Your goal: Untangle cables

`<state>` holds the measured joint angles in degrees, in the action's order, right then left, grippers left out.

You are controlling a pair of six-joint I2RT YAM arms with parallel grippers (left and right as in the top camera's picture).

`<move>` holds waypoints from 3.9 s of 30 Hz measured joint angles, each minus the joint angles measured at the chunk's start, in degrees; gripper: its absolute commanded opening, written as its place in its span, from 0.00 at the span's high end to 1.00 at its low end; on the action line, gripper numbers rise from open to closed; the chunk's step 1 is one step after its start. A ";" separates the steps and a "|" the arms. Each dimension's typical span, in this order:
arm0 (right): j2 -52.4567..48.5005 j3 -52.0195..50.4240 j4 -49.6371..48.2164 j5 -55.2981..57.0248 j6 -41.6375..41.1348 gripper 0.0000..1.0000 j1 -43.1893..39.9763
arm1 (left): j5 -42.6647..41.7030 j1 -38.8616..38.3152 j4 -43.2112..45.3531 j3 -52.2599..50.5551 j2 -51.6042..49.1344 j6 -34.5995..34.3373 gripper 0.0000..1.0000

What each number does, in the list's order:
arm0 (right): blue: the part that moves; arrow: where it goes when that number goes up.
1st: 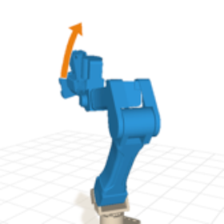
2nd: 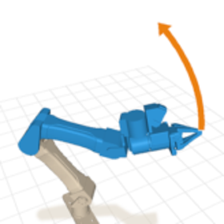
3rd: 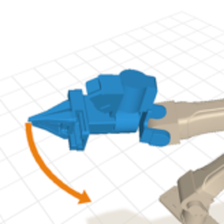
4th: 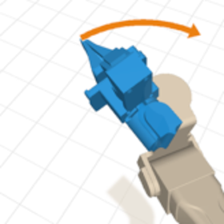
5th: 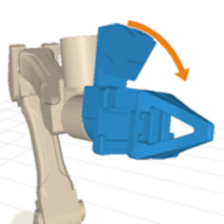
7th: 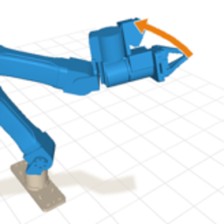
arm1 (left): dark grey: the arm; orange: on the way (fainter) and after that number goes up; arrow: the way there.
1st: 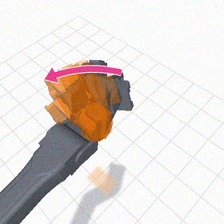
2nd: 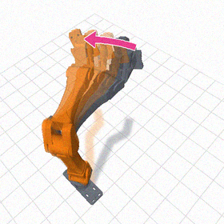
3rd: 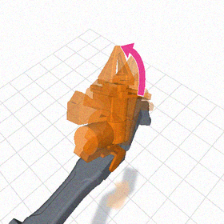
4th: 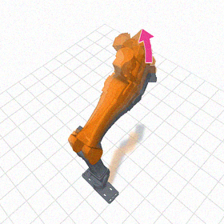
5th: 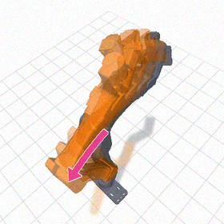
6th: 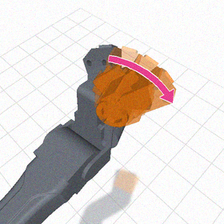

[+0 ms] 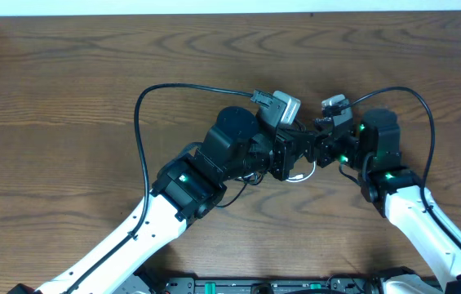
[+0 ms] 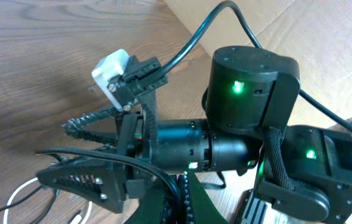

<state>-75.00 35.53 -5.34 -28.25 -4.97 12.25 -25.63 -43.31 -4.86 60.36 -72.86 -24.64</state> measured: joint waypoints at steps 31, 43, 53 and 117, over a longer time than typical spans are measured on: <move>0.02 0.09 17.97 53.64 -15.50 0.47 -3.43 | -0.02 17.33 -14.10 0.02 14.93 -2.32 0.93; 0.02 0.07 21.55 52.89 -15.72 0.48 -10.64 | -0.20 42.60 -21.38 0.09 15.87 -1.86 0.93; 0.00 0.02 12.68 30.47 -16.13 0.61 -10.67 | -0.17 48.46 -22.43 0.09 15.85 -2.49 0.93; 0.00 0.02 19.41 21.68 -14.97 0.62 6.40 | -0.20 19.34 -25.99 0.11 -12.81 -1.46 0.93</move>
<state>-75.00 35.55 14.06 -6.57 -19.94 18.65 -25.82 -23.97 -30.85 60.47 -85.67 -26.11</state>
